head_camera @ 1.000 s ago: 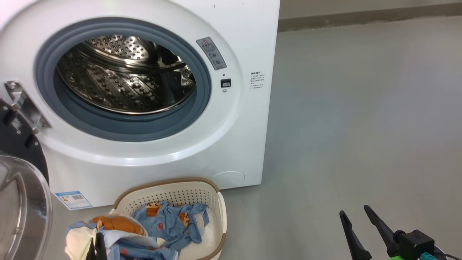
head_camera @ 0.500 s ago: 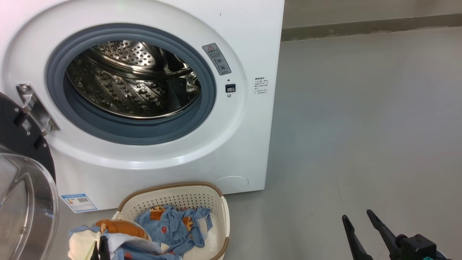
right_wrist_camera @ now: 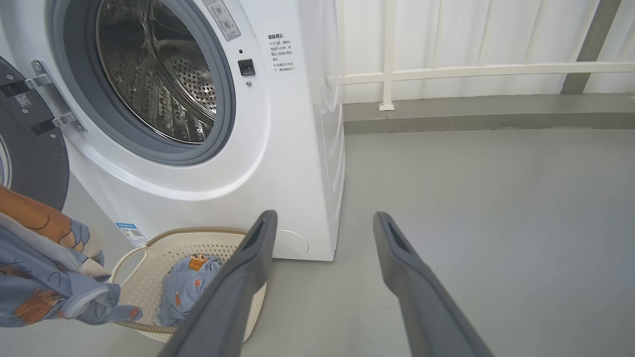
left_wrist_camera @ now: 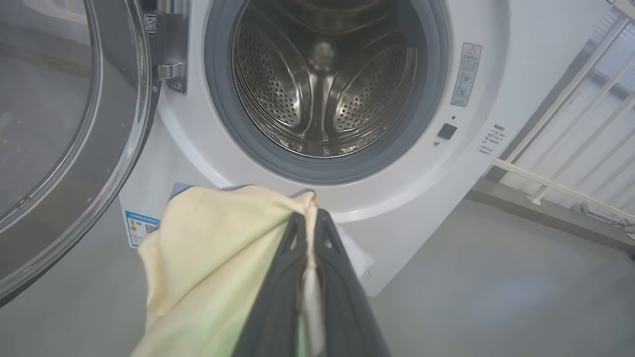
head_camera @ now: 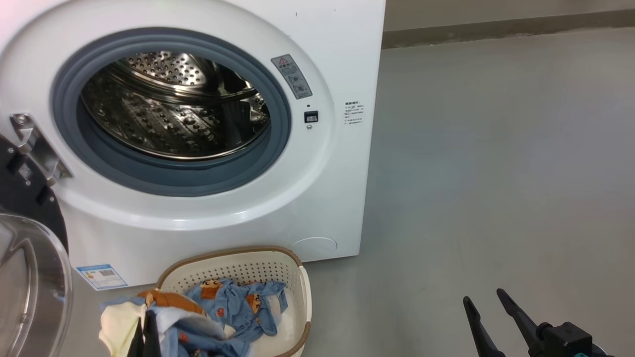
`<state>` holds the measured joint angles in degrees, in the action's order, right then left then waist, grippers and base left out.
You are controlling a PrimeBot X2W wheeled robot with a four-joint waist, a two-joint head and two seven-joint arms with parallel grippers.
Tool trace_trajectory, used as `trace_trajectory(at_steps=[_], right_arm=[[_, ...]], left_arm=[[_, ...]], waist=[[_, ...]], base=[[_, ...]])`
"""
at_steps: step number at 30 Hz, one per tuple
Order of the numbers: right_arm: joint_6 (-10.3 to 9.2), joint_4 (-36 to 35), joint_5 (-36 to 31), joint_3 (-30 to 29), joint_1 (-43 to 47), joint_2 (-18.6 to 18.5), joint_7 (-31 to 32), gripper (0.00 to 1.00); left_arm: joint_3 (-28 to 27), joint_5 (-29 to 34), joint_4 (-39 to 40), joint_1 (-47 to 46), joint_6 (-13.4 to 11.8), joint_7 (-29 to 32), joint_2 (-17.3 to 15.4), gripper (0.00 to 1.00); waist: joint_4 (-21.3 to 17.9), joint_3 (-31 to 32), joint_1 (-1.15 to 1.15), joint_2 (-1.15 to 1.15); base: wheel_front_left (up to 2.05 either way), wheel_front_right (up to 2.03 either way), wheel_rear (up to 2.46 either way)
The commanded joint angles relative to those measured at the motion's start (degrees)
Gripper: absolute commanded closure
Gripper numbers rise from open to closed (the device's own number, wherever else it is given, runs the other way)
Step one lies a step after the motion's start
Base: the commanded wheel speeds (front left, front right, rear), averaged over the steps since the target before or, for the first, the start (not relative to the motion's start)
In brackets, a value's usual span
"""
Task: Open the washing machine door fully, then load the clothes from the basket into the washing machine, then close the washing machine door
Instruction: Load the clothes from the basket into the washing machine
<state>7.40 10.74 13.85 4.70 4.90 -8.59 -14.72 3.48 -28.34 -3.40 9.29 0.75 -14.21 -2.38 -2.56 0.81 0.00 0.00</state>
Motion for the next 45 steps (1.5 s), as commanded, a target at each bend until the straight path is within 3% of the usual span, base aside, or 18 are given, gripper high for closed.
trace_trajectory(at_steps=[1,9,20,30,45], right_arm=[[0.09,-1.47,-0.03,1.5,-1.43,-0.22,-0.28,0.0],[0.09,-1.65,0.25,2.57,-2.86,0.73,-0.28,0.0],[0.09,-1.59,0.84,3.84,-6.97,2.33,-0.28,0.0],[0.09,-1.38,1.33,5.17,-10.75,2.44,-0.28,0.0],[0.09,-0.98,1.93,8.13,-14.32,2.34,-0.28,0.0]], left_arm=[[-1.55,1.2,1.65,-3.87,-0.02,-0.79,-0.5,1.0],[-1.87,3.05,1.09,-9.2,0.26,-0.79,-0.5,1.0],[-4.25,6.34,-1.45,-24.79,1.14,-0.79,-1.69,1.0],[-8.3,8.96,-6.51,-40.03,0.87,-0.79,-4.92,1.0],[-12.59,13.57,-20.06,-56.64,2.41,-0.79,-6.69,1.0]], waist=[[-0.79,-0.7,0.0,0.0],[-2.52,-3.7,0.0,0.0],[-5.69,-10.78,0.0,0.0],[-9.19,-16.96,0.0,0.0],[-13.03,-24.32,0.0,0.0]], base=[[0.0,0.0,0.0],[0.0,0.0,0.0],[0.0,0.0,0.0],[0.0,0.0,0.0],[0.0,0.0,0.0]])
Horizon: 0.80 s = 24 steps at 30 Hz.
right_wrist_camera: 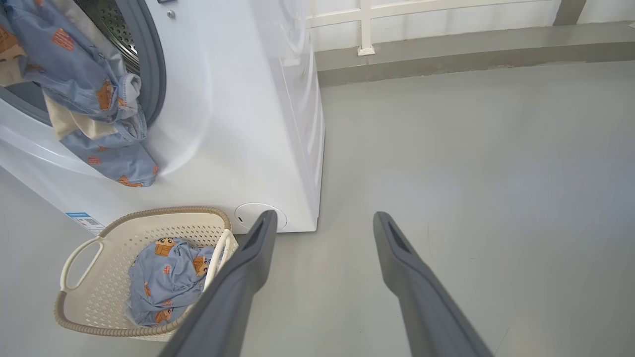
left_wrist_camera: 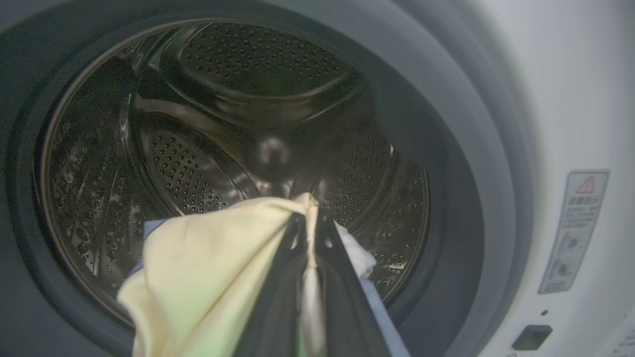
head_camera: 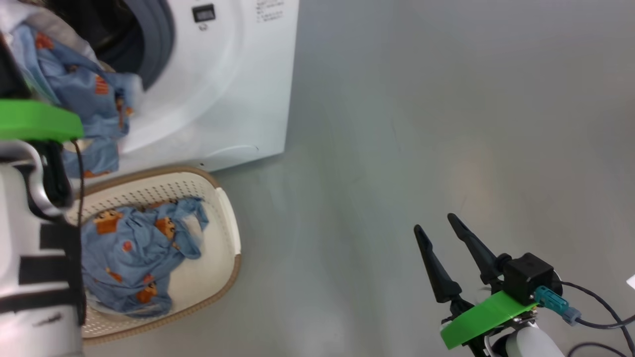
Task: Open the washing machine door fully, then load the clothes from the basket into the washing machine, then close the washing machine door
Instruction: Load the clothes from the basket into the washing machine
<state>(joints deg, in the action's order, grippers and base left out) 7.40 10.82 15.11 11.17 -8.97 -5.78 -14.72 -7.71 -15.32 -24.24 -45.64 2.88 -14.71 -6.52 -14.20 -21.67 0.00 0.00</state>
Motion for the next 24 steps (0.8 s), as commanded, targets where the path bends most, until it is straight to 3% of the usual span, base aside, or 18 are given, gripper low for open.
trace_trajectory(at_steps=[1,15,24], right_arm=[[0.09,-1.06,0.67,1.66,-0.45,-0.46,-0.28,0.0],[0.09,-1.46,0.76,3.54,-1.76,-1.83,-0.28,0.0],[0.09,-2.62,1.06,4.07,-2.2,-2.16,-0.28,0.0]], left_arm=[[-1.41,0.56,0.78,-1.71,0.28,-0.29,-2.55,1.0],[-6.0,4.39,-14.9,-13.8,0.79,-0.29,-7.01,1.0],[-7.25,5.68,-20.27,-22.78,0.67,-0.29,-8.98,1.0]], waist=[[-1.39,-1.85,0.0,0.0],[-4.0,-8.12,0.0,0.0],[-4.99,-12.84,0.0,0.0]], base=[[0.0,0.0,0.0],[0.0,0.0,0.0],[0.0,0.0,0.0]])
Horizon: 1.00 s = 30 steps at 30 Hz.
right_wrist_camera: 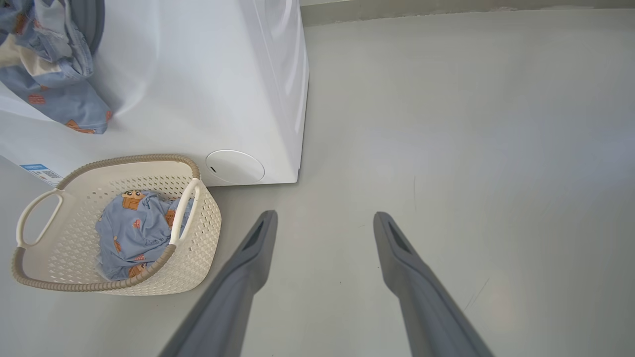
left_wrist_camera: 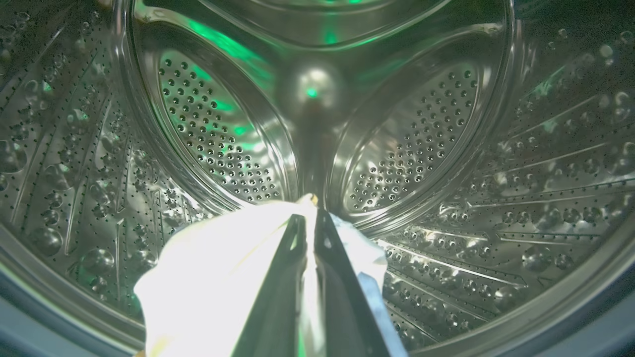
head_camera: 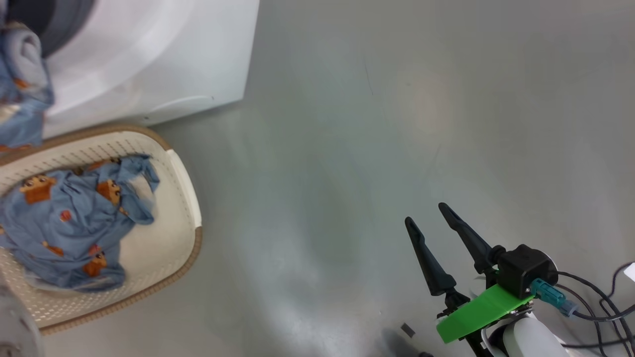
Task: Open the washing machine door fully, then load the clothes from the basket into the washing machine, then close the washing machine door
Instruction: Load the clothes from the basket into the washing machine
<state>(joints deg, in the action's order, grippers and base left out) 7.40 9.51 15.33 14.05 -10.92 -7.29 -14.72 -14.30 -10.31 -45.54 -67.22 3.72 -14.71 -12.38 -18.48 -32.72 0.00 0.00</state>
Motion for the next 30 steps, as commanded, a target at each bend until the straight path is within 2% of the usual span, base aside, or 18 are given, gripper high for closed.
trace_trajectory(at_steps=[1,10,18,24,30], right_arm=[[0.09,-1.42,0.87,1.23,-0.26,-0.62,-0.28,0.0],[0.09,-1.98,1.13,0.81,0.35,-0.22,-0.28,0.0],[0.09,-2.13,1.17,0.55,-0.12,0.28,-0.28,0.0],[0.09,-1.58,1.27,0.91,-0.3,0.56,-0.28,0.0],[0.09,-1.08,1.38,1.12,-0.25,0.47,-0.28,0.0]], left_arm=[[-0.64,0.93,0.85,-2.02,-0.14,-0.29,-3.28,1.0],[-1.04,2.28,2.64,-8.32,0.41,-0.29,-3.94,1.0],[-3.05,3.5,10.88,-10.24,0.99,-0.29,-2.37,1.0],[-2.51,5.45,7.88,-9.18,0.78,-0.29,-2.02,1.0],[-1.05,7.43,1.22,-9.36,-0.09,-0.29,-2.23,1.0]], waist=[[-0.84,-2.22,0.0,0.0],[-1.71,-5.47,0.0,0.0],[-1.77,-7.26,0.0,0.0],[-1.43,-6.74,0.0,0.0],[-0.98,-5.15,0.0,0.0]], base=[[0.0,0.0,0.0],[0.0,0.0,0.0],[0.0,0.0,0.0],[0.0,0.0,0.0],[0.0,0.0,0.0]])
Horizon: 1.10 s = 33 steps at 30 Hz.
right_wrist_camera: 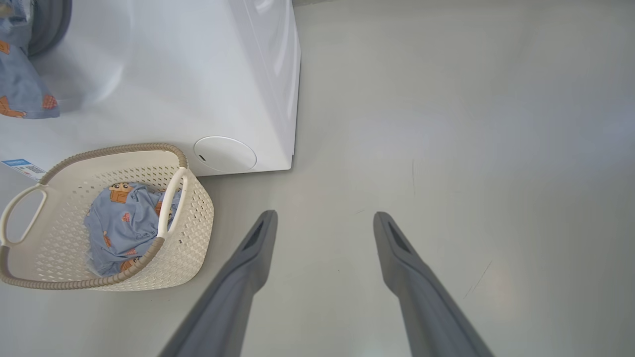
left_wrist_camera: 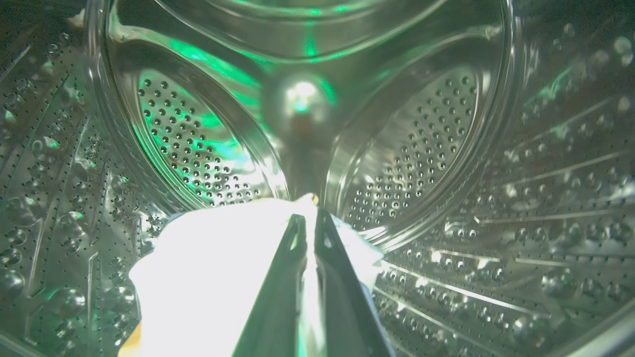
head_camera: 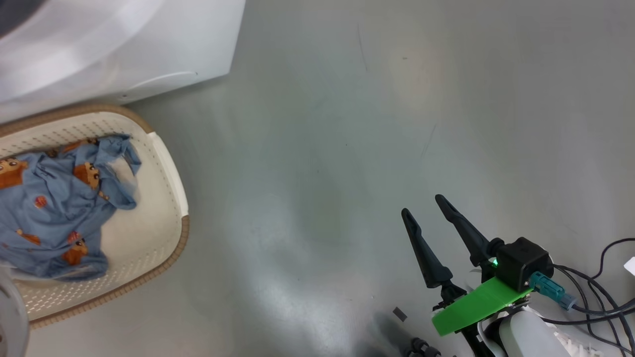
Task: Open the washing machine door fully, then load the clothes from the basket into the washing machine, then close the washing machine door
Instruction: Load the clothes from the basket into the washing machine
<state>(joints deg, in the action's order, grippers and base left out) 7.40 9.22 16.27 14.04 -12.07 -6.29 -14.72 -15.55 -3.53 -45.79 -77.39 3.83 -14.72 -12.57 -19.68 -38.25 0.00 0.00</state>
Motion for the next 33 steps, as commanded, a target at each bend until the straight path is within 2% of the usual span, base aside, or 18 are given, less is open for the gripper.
trace_trajectory(at_steps=[1,2,4,5,7,8,13,17,33], right_arm=[[0.09,-0.74,0.48,1.07,0.92,-0.58,-0.28,0.0],[0.09,-0.7,0.52,1.04,0.96,-0.64,-0.28,0.0],[0.09,-0.61,0.61,1.12,0.97,-0.72,-0.28,0.0],[0.09,-0.6,0.66,1.16,0.95,-0.69,-0.28,0.0],[0.09,-0.49,0.74,1.25,0.97,-0.55,-0.28,0.0],[0.09,-0.39,0.79,1.37,1.02,-0.49,-0.28,0.0],[0.09,-0.16,0.91,1.46,1.32,-0.54,-0.28,0.0],[0.09,0.02,0.86,1.32,1.16,-0.71,-0.28,0.0],[0.09,0.82,0.91,0.28,0.67,-1.17,-0.28,0.0]], left_arm=[[0.55,1.07,0.5,0.76,-0.57,-0.28,-1.99,1.0],[0.75,1.27,-0.63,0.61,-0.91,-0.28,-1.94,0.93],[1.13,1.59,-2.45,0.23,-1.5,-0.28,-1.8,0.62],[1.5,1.94,-2.91,0.15,-1.82,-0.28,-1.72,0.53],[2.24,2.55,-4.54,0.52,-2.53,-0.28,-1.22,0.11],[2.52,2.82,-5.27,0.75,-3.1,-0.28,-0.95,0.0],[2.99,3.22,-10.58,0.92,-6.04,-0.28,0.1,0.0],[2.89,2.44,-12.72,0.16,-6.92,-0.28,1.17,0.0],[2.3,-1.14,-12.59,5.48,-5.38,-0.28,5.35,0.0]], waist=[[0.34,0.67,0.0,0.0],[0.45,0.95,0.0,0.0],[0.68,1.53,0.0,0.0],[0.83,1.84,0.0,0.0],[1.15,2.67,0.0,0.0],[1.33,3.16,0.0,0.0],[2.35,5.24,0.0,0.0],[3.55,6.19,0.0,0.0],[8.38,9.43,0.0,0.0]], base=[[0.0,0.0,0.0],[0.0,0.0,0.0],[0.0,0.0,0.0],[0.0,0.0,0.0],[0.0,0.0,0.0],[0.0,0.0,0.0],[0.0,0.0,0.0],[0.0,0.0,0.0],[0.0,0.0,0.0]])
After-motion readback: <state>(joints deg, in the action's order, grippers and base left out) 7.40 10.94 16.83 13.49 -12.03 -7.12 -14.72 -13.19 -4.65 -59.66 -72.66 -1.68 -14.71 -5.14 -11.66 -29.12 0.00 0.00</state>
